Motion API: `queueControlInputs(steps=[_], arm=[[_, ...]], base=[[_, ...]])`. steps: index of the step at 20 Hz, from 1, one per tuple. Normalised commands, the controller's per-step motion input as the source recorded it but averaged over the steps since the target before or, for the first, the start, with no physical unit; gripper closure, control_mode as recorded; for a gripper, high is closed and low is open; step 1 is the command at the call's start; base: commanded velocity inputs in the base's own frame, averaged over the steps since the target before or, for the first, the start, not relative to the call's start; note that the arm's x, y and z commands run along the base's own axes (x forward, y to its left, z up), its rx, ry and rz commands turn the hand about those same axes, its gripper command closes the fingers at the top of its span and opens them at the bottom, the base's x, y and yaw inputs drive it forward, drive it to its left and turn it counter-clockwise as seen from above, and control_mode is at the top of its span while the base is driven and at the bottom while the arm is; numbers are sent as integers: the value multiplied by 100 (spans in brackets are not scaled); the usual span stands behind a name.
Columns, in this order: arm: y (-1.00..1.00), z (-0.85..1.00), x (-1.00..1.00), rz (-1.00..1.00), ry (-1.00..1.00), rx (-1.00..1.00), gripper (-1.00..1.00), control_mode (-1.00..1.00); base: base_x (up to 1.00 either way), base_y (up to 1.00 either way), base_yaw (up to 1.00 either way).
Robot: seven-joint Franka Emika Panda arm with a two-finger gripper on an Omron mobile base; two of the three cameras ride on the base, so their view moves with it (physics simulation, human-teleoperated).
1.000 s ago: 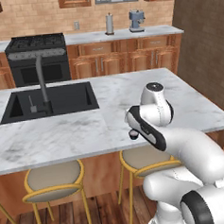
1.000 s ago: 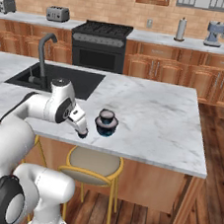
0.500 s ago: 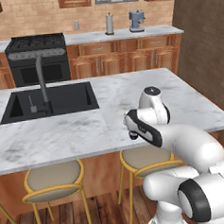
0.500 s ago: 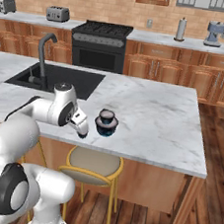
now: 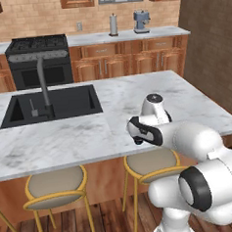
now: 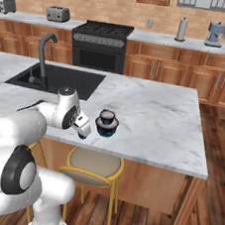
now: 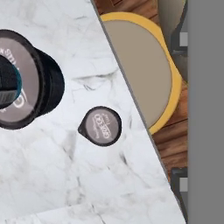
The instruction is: Stack the yogurt containers by placing the smaller containers on top of the larger containers.
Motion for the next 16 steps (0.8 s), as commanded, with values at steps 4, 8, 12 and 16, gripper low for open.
queueControlInputs(steps=[4,8,12,16], arm=[[0,-20,31,0,0,0,-100,-100],[0,-19,30,0,0,0,-100,-100],[0,-18,28,0,0,0,-100,-100],[0,-16,21,0,0,0,-100,-100]], base=[[0,0,0],[0,0,0],[0,0,0],[0,0,0]])
